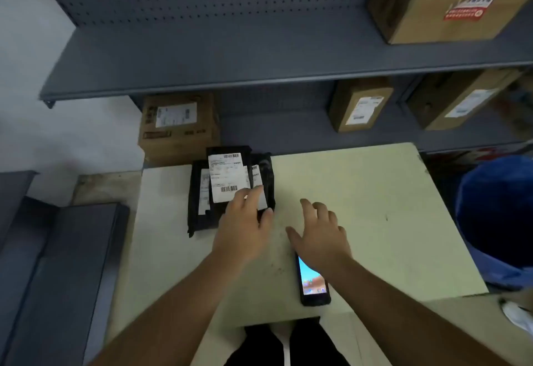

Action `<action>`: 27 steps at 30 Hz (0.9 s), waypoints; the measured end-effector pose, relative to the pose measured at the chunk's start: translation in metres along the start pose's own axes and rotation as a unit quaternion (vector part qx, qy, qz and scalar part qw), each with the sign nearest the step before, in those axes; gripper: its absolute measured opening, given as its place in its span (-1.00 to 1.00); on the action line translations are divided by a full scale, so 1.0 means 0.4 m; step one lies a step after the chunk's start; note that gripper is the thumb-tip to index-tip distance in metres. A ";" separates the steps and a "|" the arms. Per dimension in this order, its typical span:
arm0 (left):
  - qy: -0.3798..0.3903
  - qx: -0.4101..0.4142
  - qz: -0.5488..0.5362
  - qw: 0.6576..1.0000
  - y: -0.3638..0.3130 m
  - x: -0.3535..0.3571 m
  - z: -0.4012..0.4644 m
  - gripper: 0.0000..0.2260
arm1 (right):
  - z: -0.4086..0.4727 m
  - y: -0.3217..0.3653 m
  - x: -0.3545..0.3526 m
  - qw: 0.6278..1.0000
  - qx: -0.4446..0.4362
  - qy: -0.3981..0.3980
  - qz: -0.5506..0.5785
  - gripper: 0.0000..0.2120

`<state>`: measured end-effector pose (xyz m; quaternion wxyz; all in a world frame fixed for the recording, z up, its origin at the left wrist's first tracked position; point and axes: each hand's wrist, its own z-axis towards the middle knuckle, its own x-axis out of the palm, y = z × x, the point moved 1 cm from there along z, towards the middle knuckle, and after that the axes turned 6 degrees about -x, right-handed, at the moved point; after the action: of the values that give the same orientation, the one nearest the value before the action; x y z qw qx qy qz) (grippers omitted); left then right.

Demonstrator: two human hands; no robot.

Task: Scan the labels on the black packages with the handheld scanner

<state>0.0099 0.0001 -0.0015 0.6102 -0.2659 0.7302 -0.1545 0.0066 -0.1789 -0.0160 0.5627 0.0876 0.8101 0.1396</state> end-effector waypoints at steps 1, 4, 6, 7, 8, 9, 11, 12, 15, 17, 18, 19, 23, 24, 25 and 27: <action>0.033 -0.013 -0.021 0.999 0.010 0.017 -0.011 -0.49 | -0.012 -0.006 0.016 1.000 0.012 0.025 0.010 -0.29; 0.098 -0.038 -0.025 0.994 0.058 0.079 -0.046 -0.49 | -0.039 -0.036 0.081 0.997 0.044 0.056 0.033 -0.31; 0.128 -0.064 -0.034 0.989 0.085 0.117 -0.064 -0.48 | -0.051 -0.057 0.122 0.991 0.090 0.073 0.070 -0.30; 0.142 -0.078 -0.034 0.986 0.098 0.131 -0.068 -0.48 | -0.055 -0.067 0.140 0.986 0.113 0.077 0.090 -0.29; 0.155 -0.086 -0.035 0.984 0.107 0.143 -0.072 -0.48 | -0.058 -0.075 0.154 0.982 0.132 0.084 0.105 -0.29; 0.167 -0.094 -0.030 0.981 0.118 0.156 -0.077 -0.49 | -0.061 -0.086 0.176 0.978 0.150 0.088 0.117 -0.29; 0.184 -0.104 -0.024 0.977 0.138 0.177 -0.091 -0.49 | -0.067 -0.105 0.217 0.970 0.181 0.098 0.128 -0.27; 0.190 -0.107 -0.022 0.976 0.148 0.186 -0.096 -0.49 | -0.070 -0.114 0.235 0.966 0.196 0.103 0.129 -0.25; 0.205 -0.112 -0.011 0.972 0.180 0.213 -0.117 -0.50 | -0.068 -0.133 0.283 0.958 0.233 0.111 0.128 -0.25; 0.212 -0.115 -0.013 0.970 0.201 0.227 -0.136 -0.49 | -0.063 -0.138 0.305 0.955 0.245 0.119 0.115 -0.23; 0.218 -0.114 -0.016 0.969 0.209 0.234 -0.145 -0.49 | -0.058 -0.143 0.316 0.954 0.249 0.122 0.110 -0.22; 0.224 -0.114 -0.018 0.968 0.218 0.239 -0.155 -0.48 | -0.052 -0.147 0.326 0.954 0.254 0.122 0.106 -0.22; 0.251 -0.115 -0.010 0.961 0.249 0.249 -0.180 -0.46 | -0.033 -0.153 0.352 0.948 0.276 0.122 0.105 -0.18; 0.257 -0.117 -0.006 0.959 0.256 0.250 -0.183 -0.46 | -0.030 -0.151 0.357 0.948 0.276 0.119 0.103 -0.18; 0.261 -0.119 -0.005 0.958 0.262 0.251 -0.185 -0.46 | -0.027 -0.150 0.363 0.949 0.275 0.117 0.099 -0.19; 0.261 -0.121 -0.002 0.958 0.270 0.248 -0.186 -0.46 | -0.024 -0.146 0.371 0.950 0.277 0.113 0.092 -0.18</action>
<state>-0.0954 0.0232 -0.1260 0.3614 -0.2894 0.8768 -0.1299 -0.0535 -0.1910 -0.1636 0.4060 0.2977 0.8635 -0.0307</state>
